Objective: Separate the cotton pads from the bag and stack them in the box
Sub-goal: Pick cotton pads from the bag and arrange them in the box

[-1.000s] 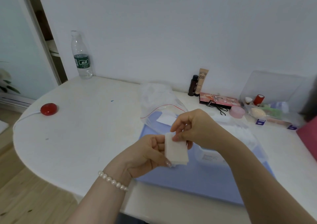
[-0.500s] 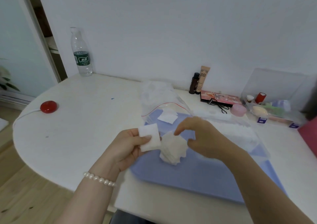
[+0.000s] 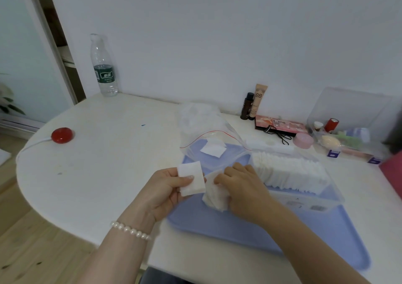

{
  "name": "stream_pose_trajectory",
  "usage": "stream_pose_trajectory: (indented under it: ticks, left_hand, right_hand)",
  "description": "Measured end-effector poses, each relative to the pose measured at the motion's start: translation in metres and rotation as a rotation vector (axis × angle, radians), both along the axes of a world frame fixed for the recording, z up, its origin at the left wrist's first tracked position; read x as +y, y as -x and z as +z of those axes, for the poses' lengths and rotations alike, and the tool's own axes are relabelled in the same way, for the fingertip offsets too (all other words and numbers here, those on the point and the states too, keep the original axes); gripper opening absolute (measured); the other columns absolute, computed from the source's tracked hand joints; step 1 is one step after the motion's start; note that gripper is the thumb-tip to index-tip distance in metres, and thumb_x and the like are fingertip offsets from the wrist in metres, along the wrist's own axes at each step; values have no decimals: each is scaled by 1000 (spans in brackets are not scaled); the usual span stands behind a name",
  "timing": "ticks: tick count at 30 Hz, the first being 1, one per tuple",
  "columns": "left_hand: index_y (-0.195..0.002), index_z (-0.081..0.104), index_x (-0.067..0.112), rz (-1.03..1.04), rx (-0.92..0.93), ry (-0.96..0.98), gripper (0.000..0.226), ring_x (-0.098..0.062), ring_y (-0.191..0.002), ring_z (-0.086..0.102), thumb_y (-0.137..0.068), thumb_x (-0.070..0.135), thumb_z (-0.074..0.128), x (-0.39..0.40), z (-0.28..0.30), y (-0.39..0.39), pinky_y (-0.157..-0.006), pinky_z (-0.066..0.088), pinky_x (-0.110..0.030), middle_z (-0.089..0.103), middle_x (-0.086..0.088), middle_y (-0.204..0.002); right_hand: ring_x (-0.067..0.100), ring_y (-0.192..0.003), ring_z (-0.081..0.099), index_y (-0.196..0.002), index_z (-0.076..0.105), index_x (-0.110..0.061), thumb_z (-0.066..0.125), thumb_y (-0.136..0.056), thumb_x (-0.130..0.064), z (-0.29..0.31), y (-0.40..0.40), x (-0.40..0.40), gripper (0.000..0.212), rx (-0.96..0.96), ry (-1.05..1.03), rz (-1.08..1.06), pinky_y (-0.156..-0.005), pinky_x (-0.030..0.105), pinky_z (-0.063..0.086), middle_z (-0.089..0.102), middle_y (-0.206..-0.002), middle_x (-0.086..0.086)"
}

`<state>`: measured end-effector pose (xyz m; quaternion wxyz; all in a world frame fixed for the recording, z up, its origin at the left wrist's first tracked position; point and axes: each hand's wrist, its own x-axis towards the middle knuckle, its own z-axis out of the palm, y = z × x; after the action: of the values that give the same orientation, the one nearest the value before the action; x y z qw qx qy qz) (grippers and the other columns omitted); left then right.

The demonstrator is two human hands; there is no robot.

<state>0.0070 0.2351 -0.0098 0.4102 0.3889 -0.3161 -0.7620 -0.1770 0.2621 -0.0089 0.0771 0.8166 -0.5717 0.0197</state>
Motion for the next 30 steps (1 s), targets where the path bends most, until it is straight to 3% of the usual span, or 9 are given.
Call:
stream_pose_trajectory:
  ticks: [2,5,7,9,12,15,17,26,30]
  left_hand:
    - [-105,60,-13,6,-2,-5,23,-25,-73,72,-87,-14,45,0,-1,1,-67,58,-31,71,-22,-90]
    - [-104,61,-13,5,-11,-8,23,-24,-74,71,-87,-14,45,0,-2,1,-67,58,-31,71,-21,-90]
    - [-100,63,-11,9,-3,-7,22,-24,-74,72,-87,-14,45,1,-2,2,-67,58,-30,72,-20,-89]
    - [-100,63,-9,32,13,1,22,-24,-76,72,-87,-13,46,1,-2,4,-68,58,-31,71,-21,-91]
    - [-103,63,-8,48,32,27,22,-24,-78,71,-87,-10,47,3,1,12,-71,57,-32,71,-21,-96]
    - [-99,66,-5,8,48,73,21,-23,-76,70,-89,-5,47,10,7,24,-66,60,-32,71,-18,-91]
    - [-96,66,-3,-28,51,103,21,-25,-75,69,-91,0,47,16,10,33,-64,59,-34,71,-18,-88]
    - [-100,63,-2,-29,78,160,25,-19,-67,68,-96,5,40,27,14,44,-55,57,-30,72,-13,-81]
    - [-105,63,-4,-7,64,166,29,-26,-75,64,-97,11,40,31,14,47,-65,53,-34,70,-19,-93]
  right_hand:
    - [23,-73,54,-75,66,-18,77,-49,-14,1,3,-3,29,25,-41,-47,-63,30,23,57,-70,0]
    - [17,-61,51,-53,60,-23,84,-37,-30,11,1,0,30,88,-41,-63,-59,29,24,37,-58,-8]
    - [17,-76,47,-63,60,-21,77,-64,-36,17,7,2,22,7,-39,-74,-69,30,26,41,-72,-8]
    - [14,-78,43,-62,52,-21,64,-84,-28,33,12,10,26,-313,-227,-132,-72,26,30,48,-78,-6]
    - [3,-52,43,-51,55,-28,60,-87,-7,47,19,23,42,-1001,-281,-137,-55,14,34,51,-53,-12]
    - [13,-55,57,-86,69,-5,62,-78,1,48,11,33,13,-1567,-424,-103,-50,21,45,67,-65,4]
    - [16,-51,59,-91,63,0,66,-65,-4,41,5,35,26,-1748,-436,-155,-43,21,45,68,-64,10]
    - [22,-46,61,-74,66,1,69,-67,-13,33,-11,47,16,-1816,-209,-306,-41,23,48,67,-60,14]
    - [22,-43,60,-74,67,-1,67,-79,-9,30,-16,47,9,-1709,-151,-350,-38,24,46,67,-58,14]
